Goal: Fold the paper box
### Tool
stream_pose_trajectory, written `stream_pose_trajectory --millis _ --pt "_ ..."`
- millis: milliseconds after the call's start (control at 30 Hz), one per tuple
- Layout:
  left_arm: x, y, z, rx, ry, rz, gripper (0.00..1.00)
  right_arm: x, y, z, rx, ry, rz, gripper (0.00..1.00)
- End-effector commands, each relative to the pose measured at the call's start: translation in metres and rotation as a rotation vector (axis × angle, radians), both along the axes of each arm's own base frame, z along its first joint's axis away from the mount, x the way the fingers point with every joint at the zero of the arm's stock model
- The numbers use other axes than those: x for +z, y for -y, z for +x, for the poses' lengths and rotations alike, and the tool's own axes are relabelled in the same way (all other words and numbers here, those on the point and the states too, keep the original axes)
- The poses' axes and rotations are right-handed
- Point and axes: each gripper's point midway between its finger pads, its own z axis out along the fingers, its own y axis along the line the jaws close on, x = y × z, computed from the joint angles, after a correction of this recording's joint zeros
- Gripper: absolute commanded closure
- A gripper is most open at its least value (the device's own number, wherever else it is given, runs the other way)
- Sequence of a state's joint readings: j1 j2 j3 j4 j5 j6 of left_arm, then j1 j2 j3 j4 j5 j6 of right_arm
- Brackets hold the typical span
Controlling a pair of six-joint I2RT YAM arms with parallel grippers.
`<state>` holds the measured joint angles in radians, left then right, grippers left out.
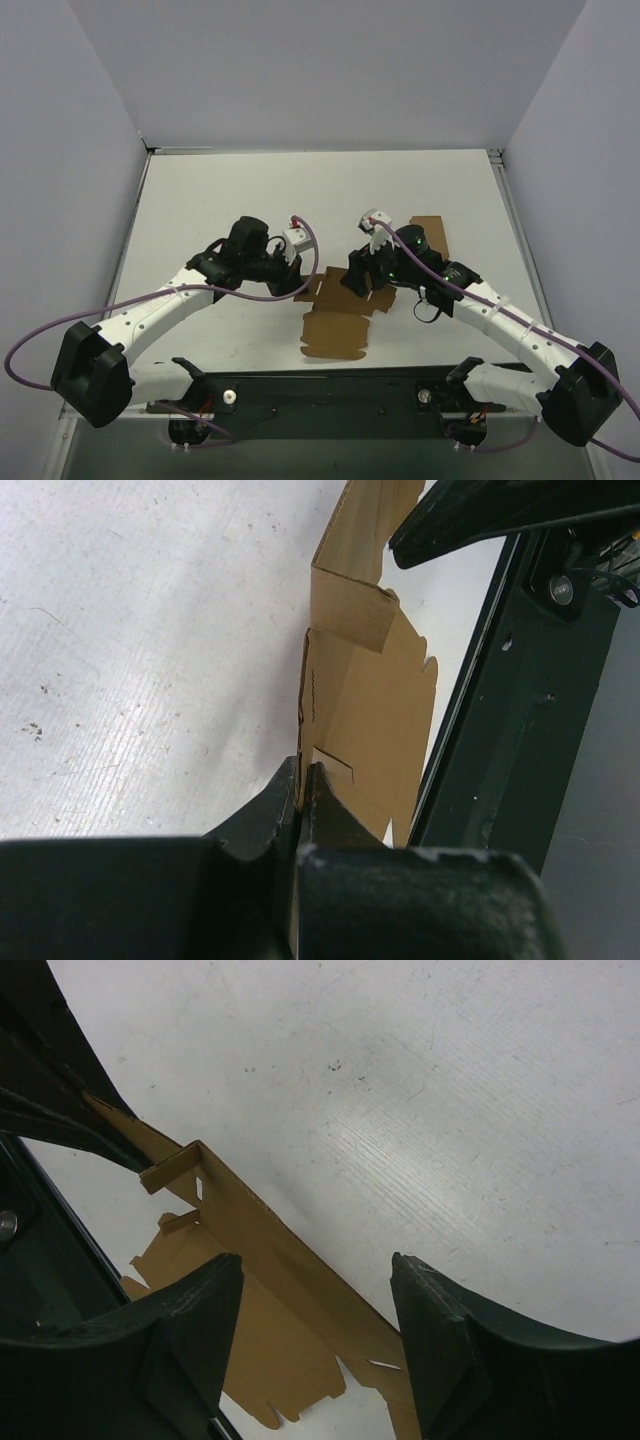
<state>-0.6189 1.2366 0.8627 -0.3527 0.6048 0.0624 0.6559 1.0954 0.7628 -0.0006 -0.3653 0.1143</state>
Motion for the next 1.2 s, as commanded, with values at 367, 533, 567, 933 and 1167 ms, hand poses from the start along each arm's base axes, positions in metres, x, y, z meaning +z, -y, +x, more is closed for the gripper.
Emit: stream_pose_trajectory --millis 367,533,567,933,1167 --pt "0.020 0.011 0.013 -0.001 0.046 -0.058 1.00 -0.005 0.000 -0.004 0.018 0.095 -0.139 1.00" --pt "0.022 0.015 0.022 0.053 -0.022 -0.091 0.79 -0.013 0.012 0.009 -0.112 0.254 -0.341 1.00" --pt "0.020 0.010 0.028 0.087 -0.031 -0.085 0.70 -0.014 0.013 0.010 -0.124 0.267 -0.359 1.00" --pt "0.017 -0.043 0.070 0.462 0.034 0.045 0.32 -0.021 0.037 0.028 -0.300 0.424 -0.532 1.00" --pt "0.008 -0.010 0.045 0.544 -0.074 -0.151 0.35 -0.034 0.026 0.024 -0.283 0.468 -0.608 1.00"
